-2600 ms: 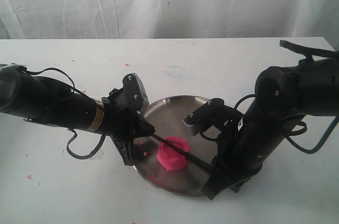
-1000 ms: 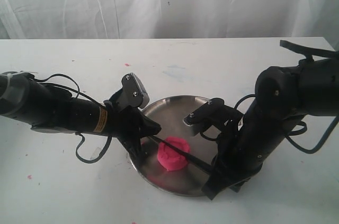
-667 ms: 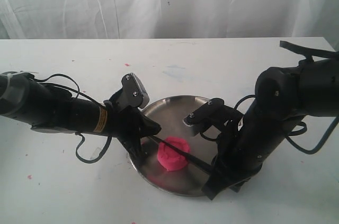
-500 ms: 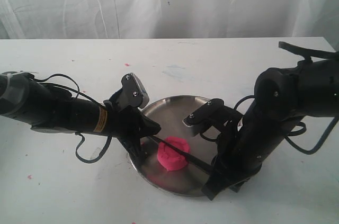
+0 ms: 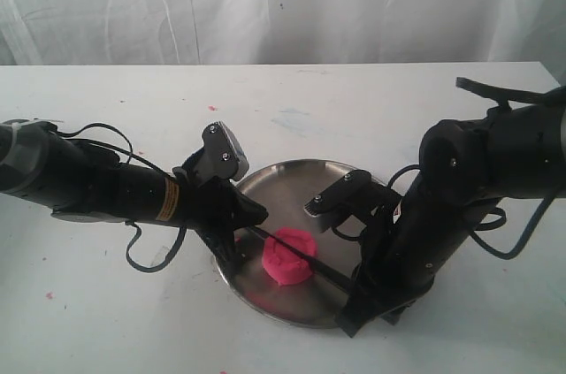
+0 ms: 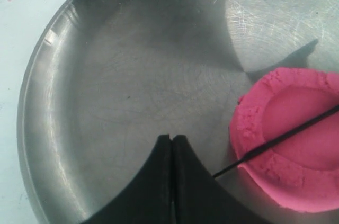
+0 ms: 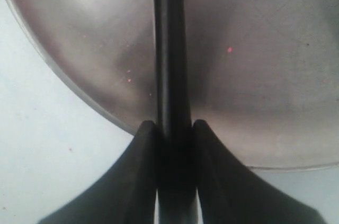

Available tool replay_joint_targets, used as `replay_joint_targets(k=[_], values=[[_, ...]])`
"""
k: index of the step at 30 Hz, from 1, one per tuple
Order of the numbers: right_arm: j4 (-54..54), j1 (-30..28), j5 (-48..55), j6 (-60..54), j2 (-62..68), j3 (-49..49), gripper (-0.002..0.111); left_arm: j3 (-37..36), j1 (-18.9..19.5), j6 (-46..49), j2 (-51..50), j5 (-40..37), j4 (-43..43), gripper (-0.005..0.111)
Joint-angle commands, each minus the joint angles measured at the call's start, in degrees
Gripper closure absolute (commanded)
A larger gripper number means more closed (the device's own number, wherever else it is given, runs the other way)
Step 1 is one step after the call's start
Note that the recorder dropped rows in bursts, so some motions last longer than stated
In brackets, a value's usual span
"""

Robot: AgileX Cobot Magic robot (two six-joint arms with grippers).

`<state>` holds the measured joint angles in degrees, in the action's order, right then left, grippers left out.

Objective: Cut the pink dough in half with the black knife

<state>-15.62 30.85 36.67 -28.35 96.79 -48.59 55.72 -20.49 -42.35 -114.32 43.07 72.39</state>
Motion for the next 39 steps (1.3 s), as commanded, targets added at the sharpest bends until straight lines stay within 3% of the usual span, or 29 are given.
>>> replay_joint_targets(k=[1,39], values=[[-0.5,0.1,-2.3,0.1,0.1,0.0,0.108,-0.3,-0.2,0.2,-0.4,-0.7,1.8,0.107],[-0.7,0.1,0.1,1.8,-0.5,-1.6,0.108,-0.3,-0.2,0.1,-0.4,-0.7,1.8,0.107]])
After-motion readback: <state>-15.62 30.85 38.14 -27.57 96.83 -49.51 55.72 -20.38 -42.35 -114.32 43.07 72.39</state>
